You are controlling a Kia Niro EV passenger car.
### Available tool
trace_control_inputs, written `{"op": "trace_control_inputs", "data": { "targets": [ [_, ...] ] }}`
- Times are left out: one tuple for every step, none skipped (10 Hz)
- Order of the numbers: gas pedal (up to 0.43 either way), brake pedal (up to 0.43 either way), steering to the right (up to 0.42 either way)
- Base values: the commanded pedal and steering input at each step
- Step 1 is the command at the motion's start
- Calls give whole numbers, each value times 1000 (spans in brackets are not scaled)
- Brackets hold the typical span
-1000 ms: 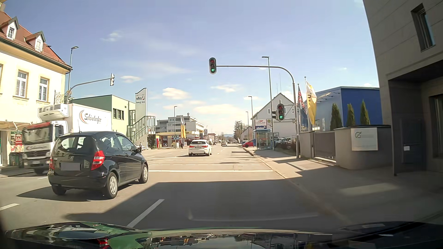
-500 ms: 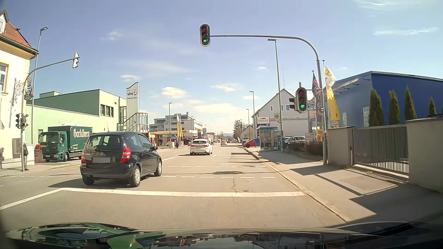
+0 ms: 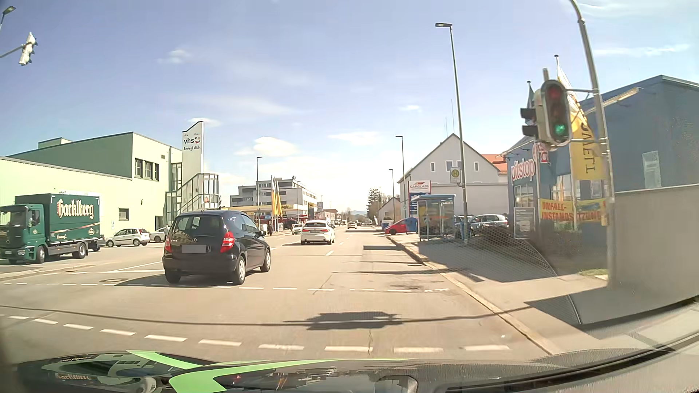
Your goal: Follow the waypoints while adhering to traffic rules and regulations
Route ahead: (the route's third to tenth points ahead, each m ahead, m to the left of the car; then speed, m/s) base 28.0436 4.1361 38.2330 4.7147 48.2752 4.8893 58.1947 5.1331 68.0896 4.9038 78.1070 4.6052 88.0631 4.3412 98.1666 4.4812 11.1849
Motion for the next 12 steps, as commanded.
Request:
{"op": "trace_control_inputs", "data": {
  "targets": [
    [130,0,1],
    [130,0,1],
    [130,0,1],
    [130,0,1],
    [130,0,1],
    [130,0,1],
    [130,0,-1],
    [130,0,-4],
    [130,0,-4],
    [130,0,-10],
    [130,0,-16],
    [130,0,-23]
  ]
}}
